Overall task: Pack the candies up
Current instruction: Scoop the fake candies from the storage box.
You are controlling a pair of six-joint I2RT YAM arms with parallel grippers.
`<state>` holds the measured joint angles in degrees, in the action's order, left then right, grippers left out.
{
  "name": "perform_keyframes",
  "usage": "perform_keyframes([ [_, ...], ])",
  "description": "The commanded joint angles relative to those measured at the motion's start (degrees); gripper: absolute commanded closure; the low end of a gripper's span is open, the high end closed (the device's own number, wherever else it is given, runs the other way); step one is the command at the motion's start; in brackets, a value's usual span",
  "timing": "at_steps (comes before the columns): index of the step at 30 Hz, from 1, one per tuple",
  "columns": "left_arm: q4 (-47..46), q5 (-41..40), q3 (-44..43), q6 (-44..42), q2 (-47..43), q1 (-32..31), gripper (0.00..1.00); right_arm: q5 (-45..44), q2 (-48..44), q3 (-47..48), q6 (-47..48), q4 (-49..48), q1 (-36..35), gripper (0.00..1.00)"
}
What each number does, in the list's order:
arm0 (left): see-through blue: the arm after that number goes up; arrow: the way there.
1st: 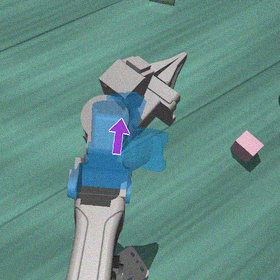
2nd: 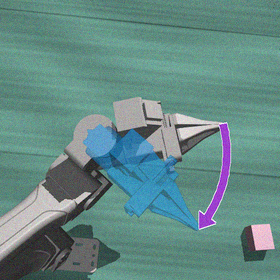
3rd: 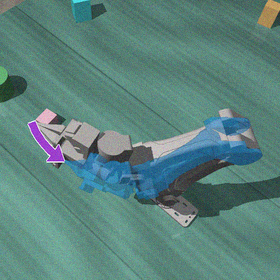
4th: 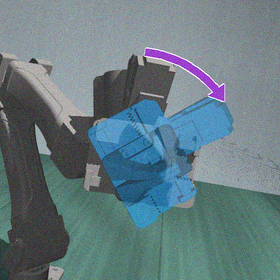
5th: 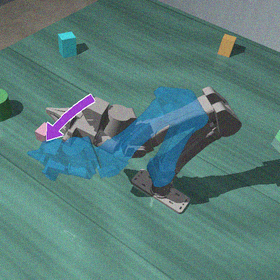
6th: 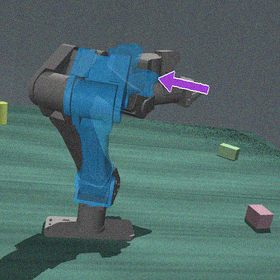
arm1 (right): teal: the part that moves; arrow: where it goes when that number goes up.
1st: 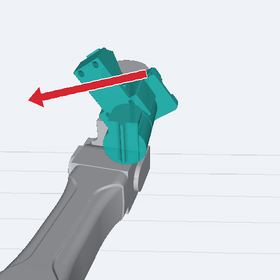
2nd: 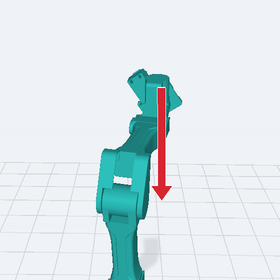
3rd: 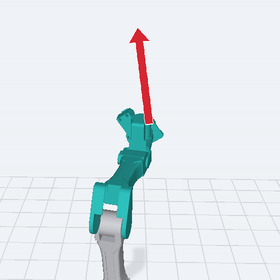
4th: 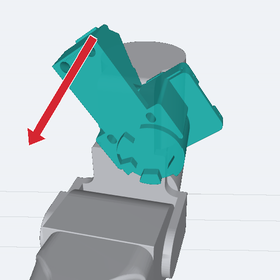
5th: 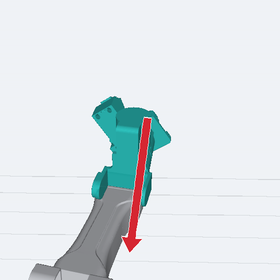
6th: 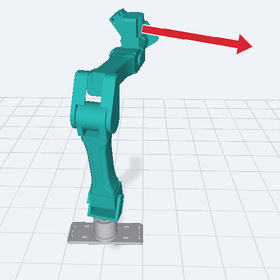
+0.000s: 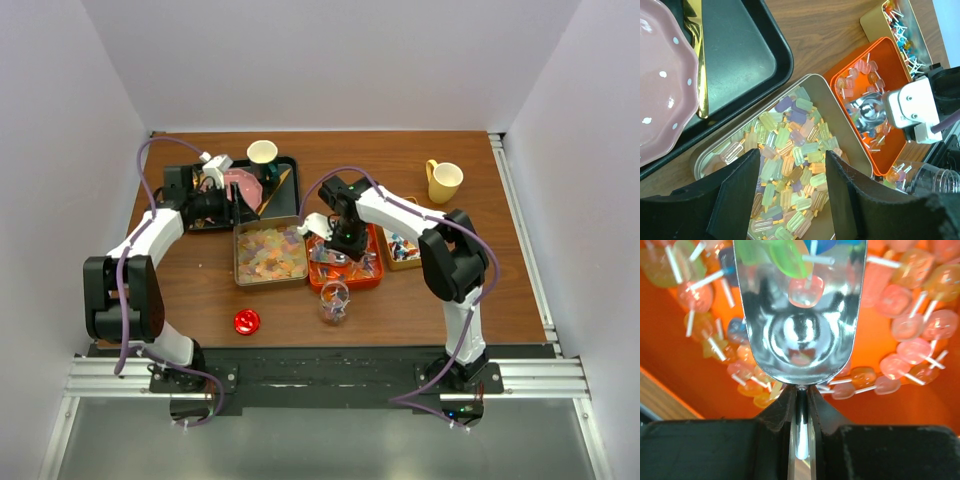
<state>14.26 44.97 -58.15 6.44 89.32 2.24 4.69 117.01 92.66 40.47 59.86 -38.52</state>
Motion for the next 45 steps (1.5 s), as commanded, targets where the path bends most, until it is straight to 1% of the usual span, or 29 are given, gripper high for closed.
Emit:
perform_keyframes([
  [1,-1.9,1.2,-0.3,0.2,-2.0,0.6,0.41,3.8,-0.7,2.1,-2.9,-6.4,-0.3,1.00],
  [4,-1.8,1.1,-0.4,0.2,-2.1,0.6,0.41,3.1,0.5,3.3,-3.5,-6.2,-0.3,1.00],
  [6,-1.6,1.0,-0.4,0.2,-2.2,0.6,0.41,0.0,1.6,4.3,-6.3,-7.6,-0.3,1.00],
  [7,-1.6,1.0,-0.5,0.2,-2.2,0.6,0.41,-0.3,2.6,5.6,-6.7,-5.1,-0.2,1.00],
  [9,-1.4,1.0,-0.6,0.2,-2.4,0.6,0.41,-2.0,4.9,9.2,-7.8,-3.1,-0.2,1.00],
  [10,-1.4,1.0,-0.6,0.2,-2.3,0.6,0.41,-1.9,5.0,9.6,-7.9,-2.8,-0.2,1.00],
  [17,-1.7,0.9,-0.6,0.4,-2.2,0.6,0.41,-0.6,3.6,6.5,-9.4,-8.9,-0.1,1.00],
  [19,-1.6,0.9,-0.6,0.3,-2.5,0.6,0.41,1.4,3.1,6.0,-10.0,-10.3,0.0,1.00],
  [21,-1.5,0.7,-0.6,0.2,-2.8,0.6,0.41,3.8,1.4,4.6,-10.4,-11.4,0.6,1.00],
  [22,-1.4,0.7,-0.4,0.2,-2.9,0.5,0.41,4.5,0.5,3.7,-10.4,-13.5,0.7,1.00],
  [25,-1.5,0.7,-0.3,0.2,-2.9,0.6,0.41,5.6,-2.7,-0.1,-10.2,-17.8,0.7,1.00],
  [29,-1.8,0.7,-0.6,0.2,-2.7,0.5,0.41,6.6,-4.7,-3.8,-10.1,-20.5,1.2,1.00],
  [33,-1.3,0.7,-1.5,0.0,-2.2,0.6,0.41,8.9,-8.7,-9.0,-10.1,-25.0,2.2,1.00],
  [37,0.4,0.8,-2.6,-1.4,-2.0,0.6,0.41,12.4,-13.5,-13.2,-8.9,-26.6,3.3,1.00],
  [41,2.1,0.6,-3.2,-3.5,-2.2,0.6,0.41,13.1,-19.3,-18.4,-7.8,-27.9,4.4,1.00],
  [44,3.2,0.1,-3.4,-5.0,-2.7,0.6,0.41,13.7,-23.1,-19.6,-6.8,-26.6,5.6,1.00],
  [45,3.4,0.1,-3.5,-5.6,-2.9,0.6,0.40,13.9,-23.9,-19.7,-6.4,-24.7,5.7,1.00],
])
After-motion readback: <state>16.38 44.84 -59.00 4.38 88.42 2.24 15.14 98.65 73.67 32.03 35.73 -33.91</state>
